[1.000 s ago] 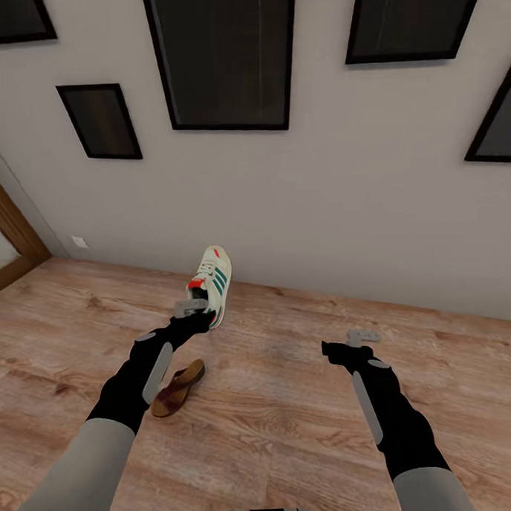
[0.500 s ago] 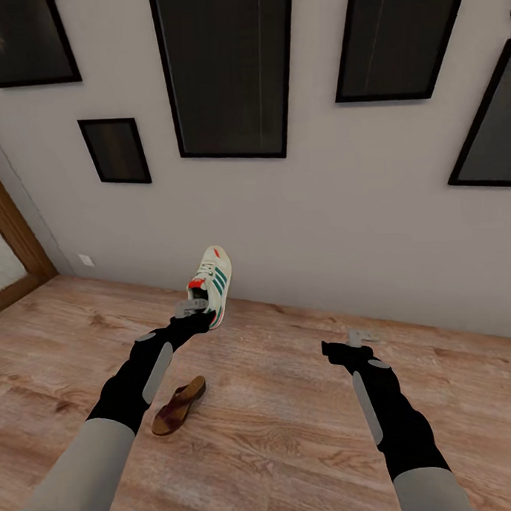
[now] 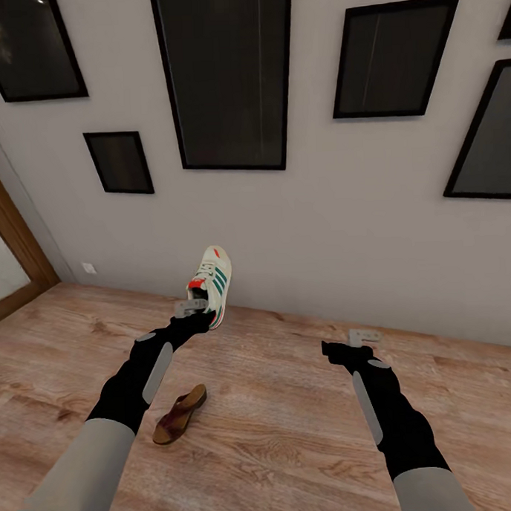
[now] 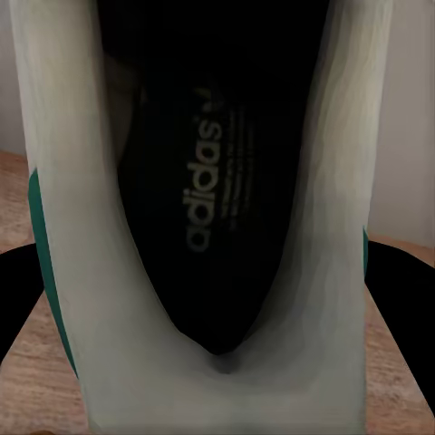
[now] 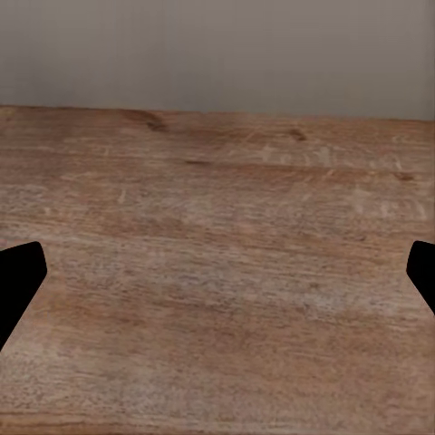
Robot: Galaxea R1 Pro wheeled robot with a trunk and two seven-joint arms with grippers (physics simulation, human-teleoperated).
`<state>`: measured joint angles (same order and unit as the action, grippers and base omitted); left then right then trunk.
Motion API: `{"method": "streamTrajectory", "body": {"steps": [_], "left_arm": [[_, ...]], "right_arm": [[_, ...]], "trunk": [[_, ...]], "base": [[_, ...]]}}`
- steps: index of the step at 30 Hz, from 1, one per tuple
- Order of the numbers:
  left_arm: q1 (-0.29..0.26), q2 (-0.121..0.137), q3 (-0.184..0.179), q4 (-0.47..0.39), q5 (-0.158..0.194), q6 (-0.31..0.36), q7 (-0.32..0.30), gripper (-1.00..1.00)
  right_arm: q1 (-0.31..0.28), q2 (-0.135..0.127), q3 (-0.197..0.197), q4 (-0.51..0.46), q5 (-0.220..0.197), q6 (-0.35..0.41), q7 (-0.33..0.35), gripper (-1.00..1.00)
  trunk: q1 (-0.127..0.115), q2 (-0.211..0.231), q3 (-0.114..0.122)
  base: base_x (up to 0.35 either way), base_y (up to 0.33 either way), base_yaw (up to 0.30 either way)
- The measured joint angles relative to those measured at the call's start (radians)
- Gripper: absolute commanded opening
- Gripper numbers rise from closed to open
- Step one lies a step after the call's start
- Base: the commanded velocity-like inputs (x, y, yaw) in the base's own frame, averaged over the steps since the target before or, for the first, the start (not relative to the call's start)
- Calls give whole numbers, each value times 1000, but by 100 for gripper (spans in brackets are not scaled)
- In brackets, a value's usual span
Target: Pick up the two gym shoes and the two sandals from the corridor floor and place them onto the hallstand (shoe rack) in the corridor, making sure they are on the rack and not on the floor. Arrange them so the two gym shoes are next to each other and the two sandals are next to each other.
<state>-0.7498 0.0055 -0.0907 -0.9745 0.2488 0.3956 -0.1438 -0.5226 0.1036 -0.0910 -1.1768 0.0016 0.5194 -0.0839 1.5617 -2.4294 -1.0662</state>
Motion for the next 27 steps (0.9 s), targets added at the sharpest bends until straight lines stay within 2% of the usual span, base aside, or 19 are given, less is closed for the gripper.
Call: {"method": "streamTrajectory", "body": {"steps": [6,22,27], "left_arm": [[0,-1,1,0,1,0,0,-100],[0,-3,0,-3,1,1,0,-100],[0,-4,0,-4,1,1,0,-100]], "right_arm": [[0,0,0,0,0,0,-1,100],[0,0,0,0,1,0,-1,100],[0,0,0,0,2,0,-2,100]], "trunk": [[0,0,0],[0,0,0],[8,-14,-6]], "base": [[0,0,161],[0,0,293],[0,0,297]]}}
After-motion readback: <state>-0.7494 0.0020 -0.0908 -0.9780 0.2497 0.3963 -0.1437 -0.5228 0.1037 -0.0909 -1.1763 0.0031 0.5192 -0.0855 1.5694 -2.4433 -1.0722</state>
